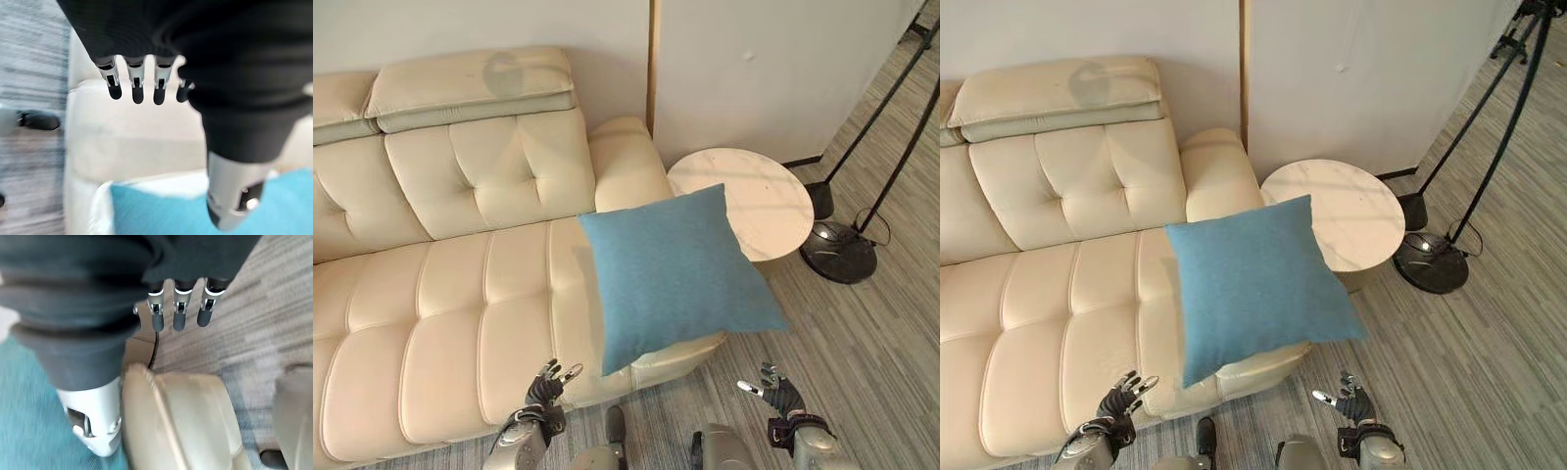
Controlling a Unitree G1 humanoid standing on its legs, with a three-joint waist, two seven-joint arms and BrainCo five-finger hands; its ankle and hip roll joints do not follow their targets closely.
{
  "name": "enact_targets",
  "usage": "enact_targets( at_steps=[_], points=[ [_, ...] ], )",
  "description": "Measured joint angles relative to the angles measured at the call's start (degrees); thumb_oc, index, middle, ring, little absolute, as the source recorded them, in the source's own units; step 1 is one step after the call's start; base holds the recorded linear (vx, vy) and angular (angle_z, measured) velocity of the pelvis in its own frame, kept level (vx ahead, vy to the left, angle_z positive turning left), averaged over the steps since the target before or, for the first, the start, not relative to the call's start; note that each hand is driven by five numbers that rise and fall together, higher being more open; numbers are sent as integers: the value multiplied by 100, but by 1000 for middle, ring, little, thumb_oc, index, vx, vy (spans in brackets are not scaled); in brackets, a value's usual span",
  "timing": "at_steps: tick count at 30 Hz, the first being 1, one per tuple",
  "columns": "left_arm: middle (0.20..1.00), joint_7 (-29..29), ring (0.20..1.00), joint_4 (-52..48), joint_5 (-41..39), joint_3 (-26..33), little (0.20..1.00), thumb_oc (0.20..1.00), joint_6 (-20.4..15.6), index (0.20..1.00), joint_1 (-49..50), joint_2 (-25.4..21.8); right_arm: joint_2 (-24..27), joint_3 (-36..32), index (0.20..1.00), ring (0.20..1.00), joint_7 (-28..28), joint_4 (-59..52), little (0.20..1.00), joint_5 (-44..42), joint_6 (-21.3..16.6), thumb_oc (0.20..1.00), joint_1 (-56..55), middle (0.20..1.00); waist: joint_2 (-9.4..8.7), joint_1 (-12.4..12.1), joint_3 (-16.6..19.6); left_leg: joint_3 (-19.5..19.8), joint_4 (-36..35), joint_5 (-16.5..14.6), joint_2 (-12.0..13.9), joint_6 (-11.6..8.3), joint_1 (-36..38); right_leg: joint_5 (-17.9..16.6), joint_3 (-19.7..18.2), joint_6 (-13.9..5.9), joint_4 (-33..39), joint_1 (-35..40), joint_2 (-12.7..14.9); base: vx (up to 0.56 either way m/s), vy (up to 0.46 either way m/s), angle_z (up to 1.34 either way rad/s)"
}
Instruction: Pick up all the scattered cushions and arrange them neatly on the sofa.
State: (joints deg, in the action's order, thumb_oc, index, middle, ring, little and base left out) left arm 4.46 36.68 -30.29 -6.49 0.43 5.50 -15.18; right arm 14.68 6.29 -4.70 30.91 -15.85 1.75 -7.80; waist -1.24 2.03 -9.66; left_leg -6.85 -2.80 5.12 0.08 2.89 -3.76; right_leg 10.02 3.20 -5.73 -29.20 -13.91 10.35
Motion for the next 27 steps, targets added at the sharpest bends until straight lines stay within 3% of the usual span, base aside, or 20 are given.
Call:
enact_targets(
  at_steps=[2,4,5,6,7,9,14,17,19,22,27],
  points=[
    [1000,1,1000,27,1,-7,1000,1000,-1,1000,-57,-91,-70,0,1000,1000,3,31,1000,-3,-3,1000,138,1000,-13,15,-11,55,-69,-9,10,-8,26,-80,-10,-126,1084,94,32,155,-91,1],
    [1000,12,1000,160,2,3,1000,1000,-9,1000,-130,-111,-83,1,1000,1000,-10,145,1000,4,-21,1000,302,1000,-45,35,-14,119,-165,-6,9,-34,122,-643,-53,-365,2422,295,-5,153,-142,17],
    [1000,18,1000,208,1,2,1000,1000,-7,1000,-174,-105,-82,0,1000,1000,-22,259,1000,9,-20,1000,299,1000,-88,74,-10,164,-173,-24,-18,-66,178,-925,-61,-370,2868,478,10,117,-130,33],
    [1000,11,1000,170,-6,4,1000,1000,-8,1000,-168,-96,-95,-9,1000,1000,-22,444,1000,14,-16,1000,283,1000,-164,76,-6,165,-173,-88,-45,-134,243,-1075,-39,-363,2987,532,24,128,-138,34],
    [1000,7,1000,139,-6,173,1000,1000,-30,1000,-105,-39,-178,-56,1000,1000,-44,880,1000,17,2,1000,292,1000,-321,10,60,167,-174,-139,-69,-206,344,-1445,-42,-287,3063,615,35,95,-89,9],
    [1000,26,1000,120,-21,299,1000,1000,-54,1000,47,21,-180,-161,1000,1000,-78,1418,1000,9,67,1000,217,1000,-329,-54,102,178,-190,-280,105,-341,494,-1767,12,-141,3142,746,-117,144,-130,-6],
    [1000,54,1000,235,-296,939,1000,1000,-57,1000,314,175,166,-882,1000,1000,-100,1402,1000,-100,228,1000,-145,1000,-188,3,227,189,-215,-368,471,-490,479,-1851,58,-10,3428,889,-501,117,-94,-7],
    [1000,106,1000,875,-540,1229,1000,1000,-64,1000,-116,96,756,-969,1000,1000,-101,1353,1000,-381,234,1000,-72,1000,-190,85,277,290,-212,-327,586,-563,494,-1811,174,104,3428,956,-615,80,-52,14],
    [1000,110,1000,1284,-773,1094,1000,1000,-62,1000,-609,-52,1169,-849,1000,1000,-101,1834,1000,-567,235,1000,578,1000,-215,82,300,292,-212,-295,601,-619,483,-1818,192,130,3429,955,-629,78,-36,5],
    [1000,118,1000,1645,-926,874,1000,1000,-101,1000,-1177,-299,1357,-668,1000,1000,-124,2000,1000,-679,228,1000,1252,1000,-240,79,397,286,-213,-303,593,-606,453,-1837,183,127,3429,901,-619,17,-5,1],
    [1000,148,1000,1850,-900,313,1000,1000,-163,1000,-1783,-472,1244,43,1000,1000,-254,2051,1000,-678,229,1000,1984,1000,-258,61,600,301,-200,-202,576,-697,133,-1935,221,172,3428,589,-598,-86,-19,3]
  ],
)
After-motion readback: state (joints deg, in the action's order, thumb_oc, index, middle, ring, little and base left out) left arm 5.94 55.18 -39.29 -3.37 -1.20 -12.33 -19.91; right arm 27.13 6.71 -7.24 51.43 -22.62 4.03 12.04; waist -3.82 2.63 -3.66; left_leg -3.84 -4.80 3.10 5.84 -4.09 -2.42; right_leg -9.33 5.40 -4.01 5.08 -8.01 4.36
